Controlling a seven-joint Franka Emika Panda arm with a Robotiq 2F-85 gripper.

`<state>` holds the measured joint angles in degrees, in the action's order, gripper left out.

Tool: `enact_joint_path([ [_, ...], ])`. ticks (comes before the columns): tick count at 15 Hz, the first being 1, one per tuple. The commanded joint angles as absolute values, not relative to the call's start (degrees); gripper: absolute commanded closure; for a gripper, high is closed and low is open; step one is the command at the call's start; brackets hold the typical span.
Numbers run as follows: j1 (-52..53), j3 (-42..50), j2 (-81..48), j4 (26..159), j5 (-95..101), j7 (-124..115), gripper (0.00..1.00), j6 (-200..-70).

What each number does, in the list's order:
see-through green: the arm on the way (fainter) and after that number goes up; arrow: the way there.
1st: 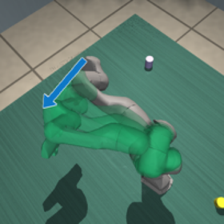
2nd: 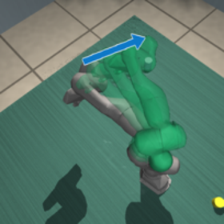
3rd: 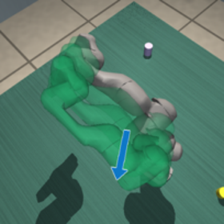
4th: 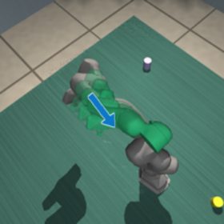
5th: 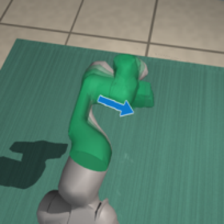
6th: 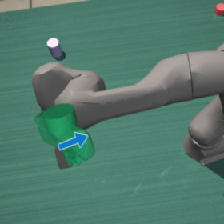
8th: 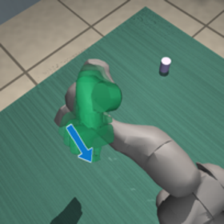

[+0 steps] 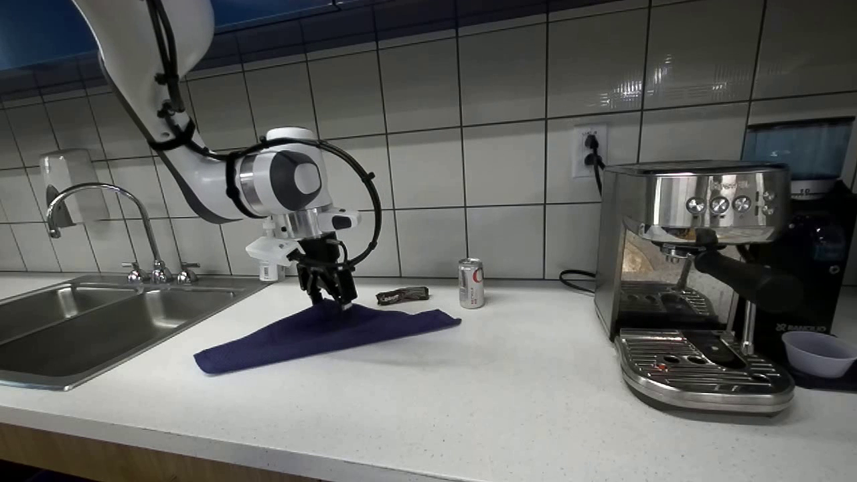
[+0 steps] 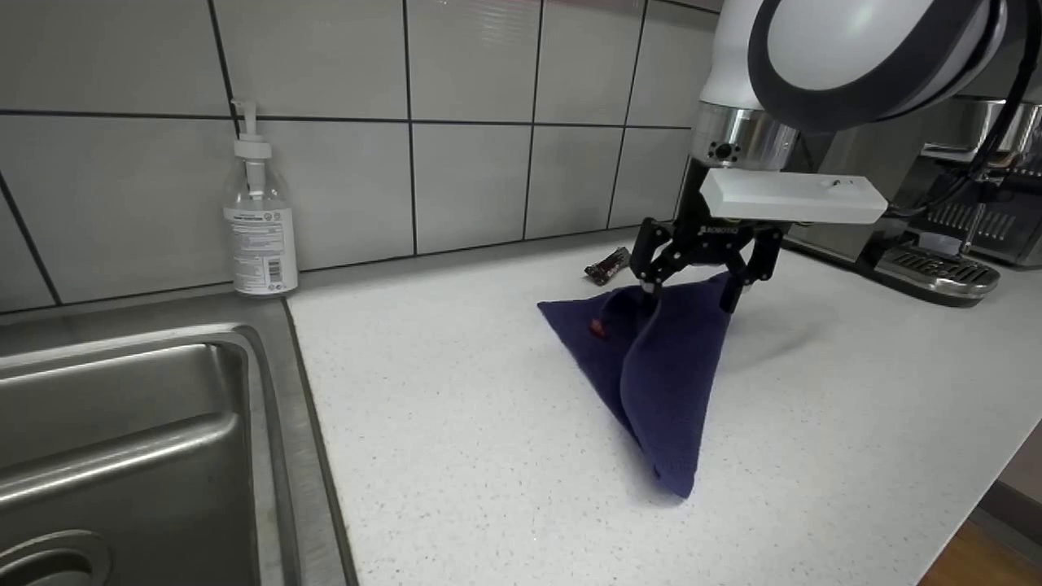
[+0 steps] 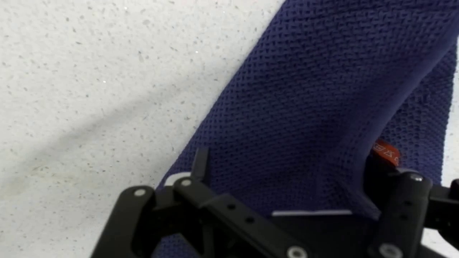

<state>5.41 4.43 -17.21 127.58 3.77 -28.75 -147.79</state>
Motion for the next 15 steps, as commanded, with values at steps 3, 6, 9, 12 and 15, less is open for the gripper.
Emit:
enact_joint_path([
  [3, 4.77, 1.77, -13.68, 128.43, -1.33, -24.01, 0.00, -146.46],
  [6, 4.63, 0.88, -12.77, 128.61, -3.50, -22.40, 0.00, -146.35],
  [9, 4.41, 0.70, -11.62, 129.12, -4.65, -21.46, 0.00, -146.67],
  [12, 4.10, 1.03, -10.47, 129.94, -5.01, -21.00, 0.00, -147.05],
  [15, 3.55, 1.49, -9.25, 131.39, -4.64, -21.24, 0.00, -147.36],
])
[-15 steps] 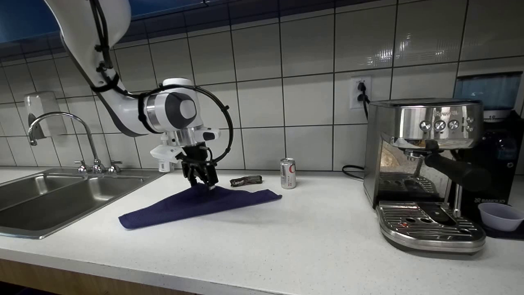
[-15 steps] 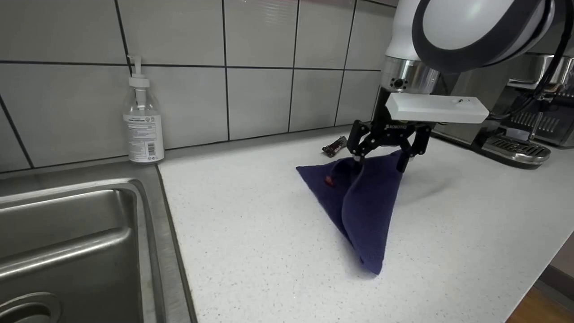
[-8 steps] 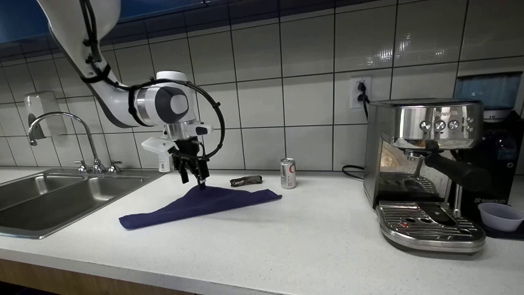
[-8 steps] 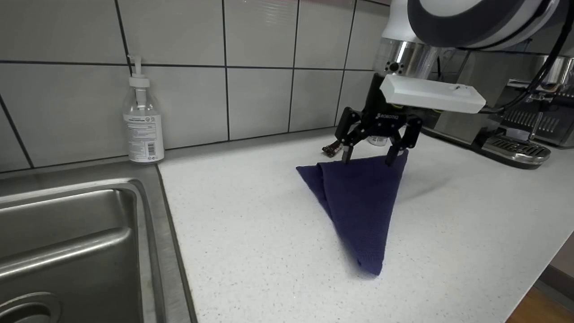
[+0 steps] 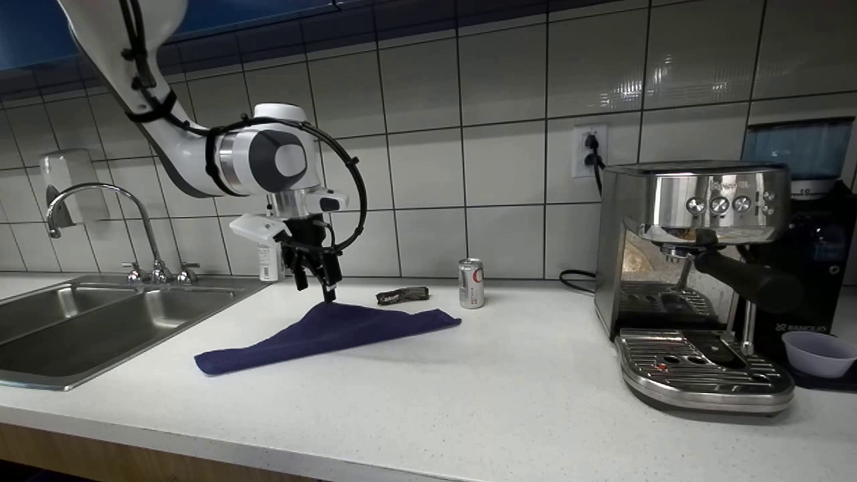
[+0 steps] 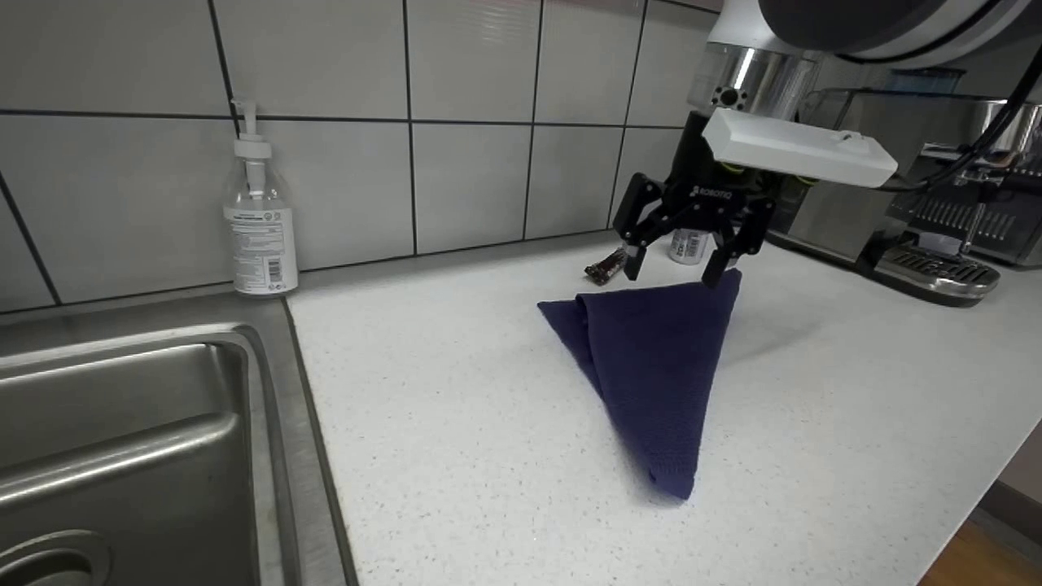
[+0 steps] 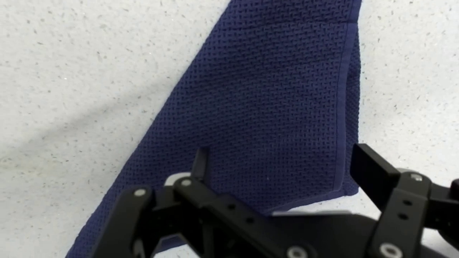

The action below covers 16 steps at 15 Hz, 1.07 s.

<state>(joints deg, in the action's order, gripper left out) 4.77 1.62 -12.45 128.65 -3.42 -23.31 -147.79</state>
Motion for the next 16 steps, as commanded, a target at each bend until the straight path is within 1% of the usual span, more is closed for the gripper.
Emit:
enact_joint_path([
  [1, 3.29, 1.66, -8.85, 131.97, -4.54, -21.33, 0.00, -147.42],
  [10, 0.70, 3.52, -6.96, 135.83, -4.96, -21.73, 0.00, -148.73],
  [16, -1.30, 4.95, -7.98, 135.84, -5.89, -21.84, 0.00, -149.42],
])
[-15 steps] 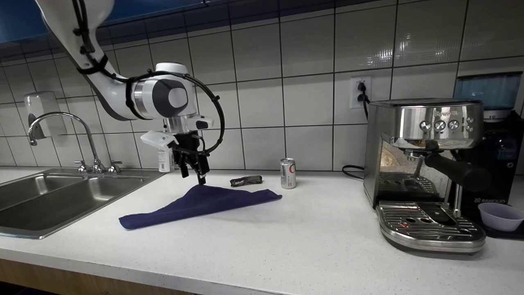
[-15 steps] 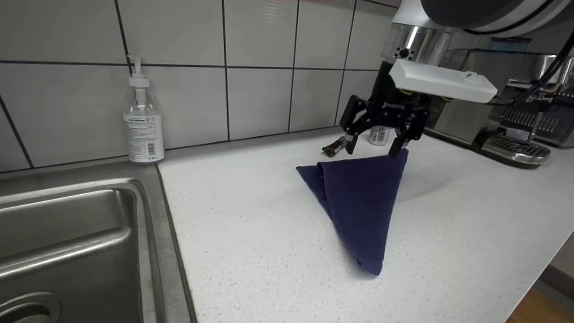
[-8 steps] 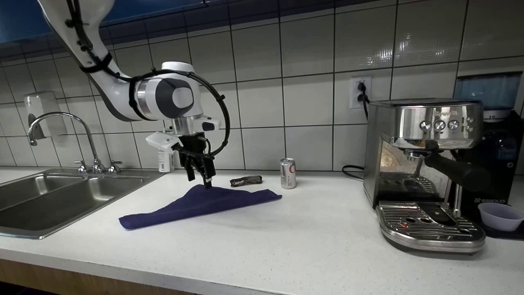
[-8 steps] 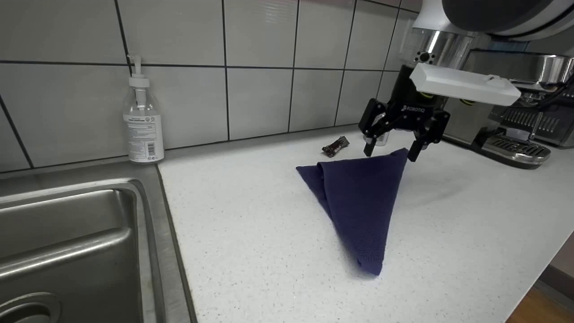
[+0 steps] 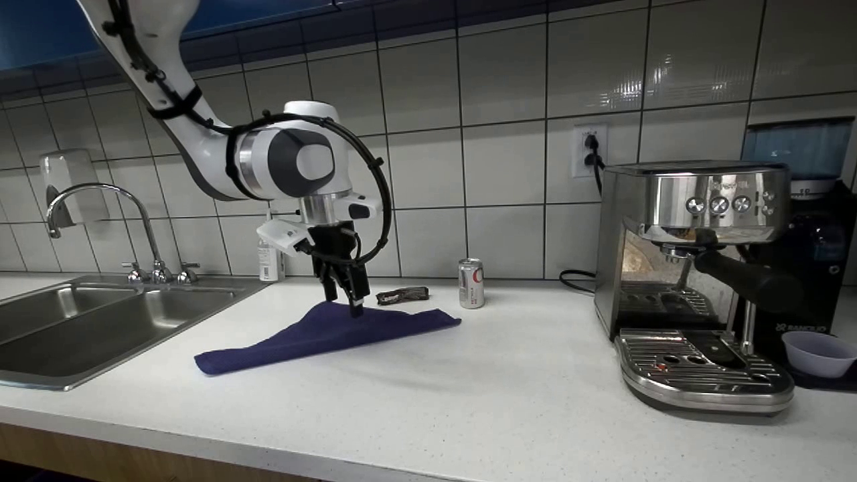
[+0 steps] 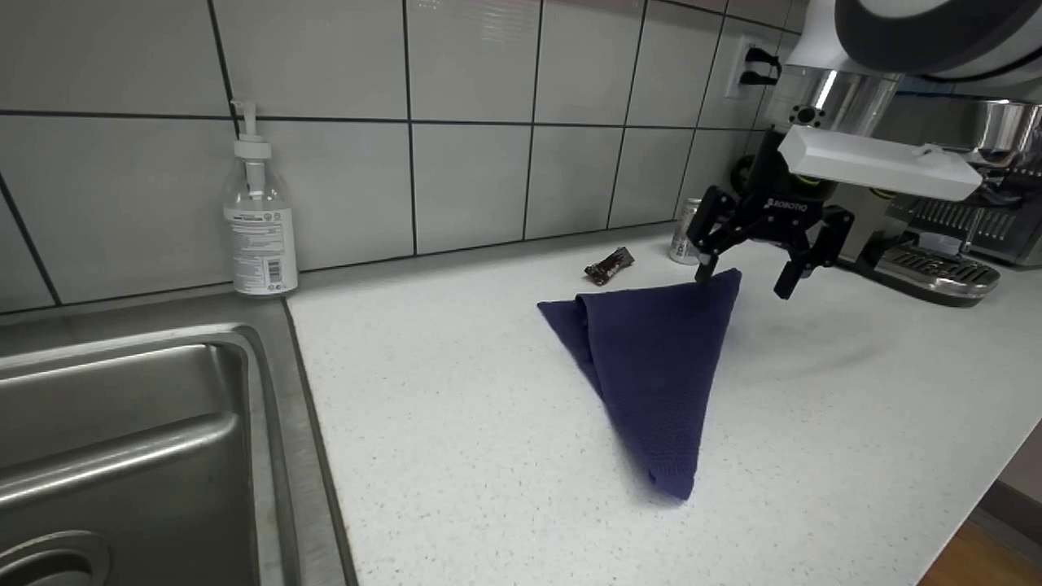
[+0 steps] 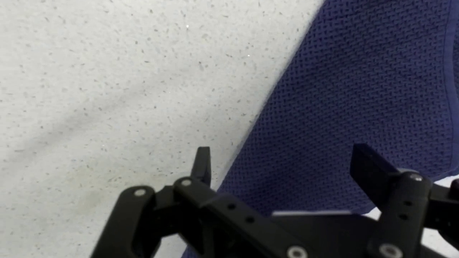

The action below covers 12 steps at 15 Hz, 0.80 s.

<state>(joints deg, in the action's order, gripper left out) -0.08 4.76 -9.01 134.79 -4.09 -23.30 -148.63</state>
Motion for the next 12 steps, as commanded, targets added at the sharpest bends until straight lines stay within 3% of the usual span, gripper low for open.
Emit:
enact_joint_path([
  [1, -1.67, 5.13, -8.29, 135.56, -6.41, -21.68, 0.00, -149.31],
  [12, -3.77, 7.90, -13.16, 130.85, -7.85, -24.18, 0.00, -148.55],
])
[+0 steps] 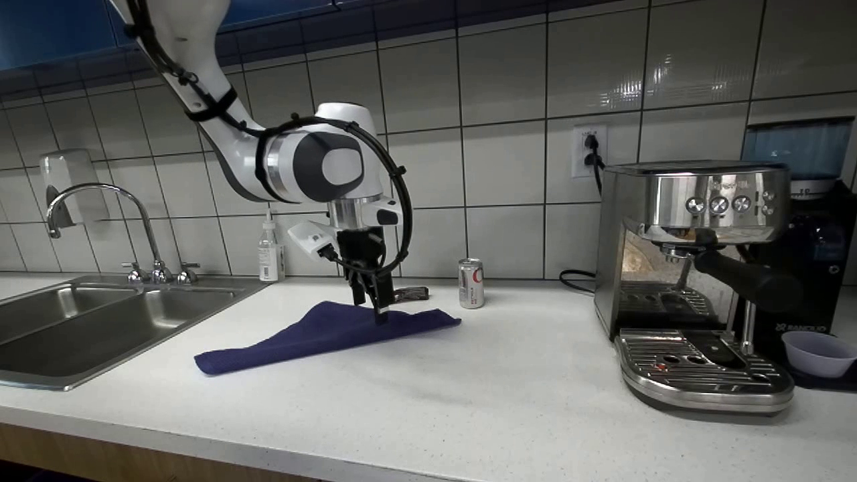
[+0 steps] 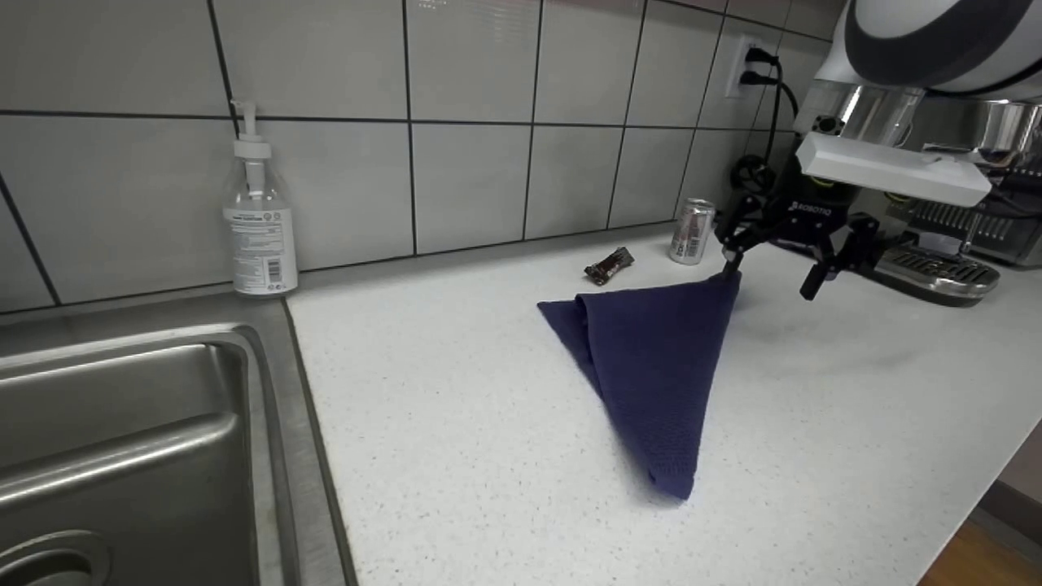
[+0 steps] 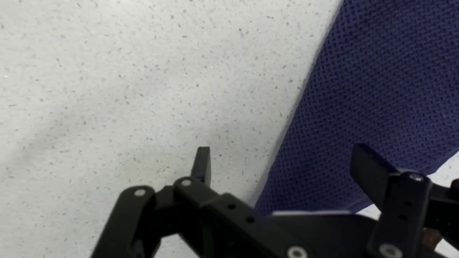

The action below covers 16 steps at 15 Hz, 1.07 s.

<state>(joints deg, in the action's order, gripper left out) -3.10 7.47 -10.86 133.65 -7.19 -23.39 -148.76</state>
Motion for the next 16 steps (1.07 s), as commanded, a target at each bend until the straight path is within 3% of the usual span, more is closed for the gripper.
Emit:
enact_joint_path([
  [1, -3.79, 8.23, -13.78, 130.15, -7.60, -24.65, 0.00, -148.51],
  [16, -2.40, 12.37, -23.61, 118.14, -6.40, -33.77, 0.00, -145.86],
])
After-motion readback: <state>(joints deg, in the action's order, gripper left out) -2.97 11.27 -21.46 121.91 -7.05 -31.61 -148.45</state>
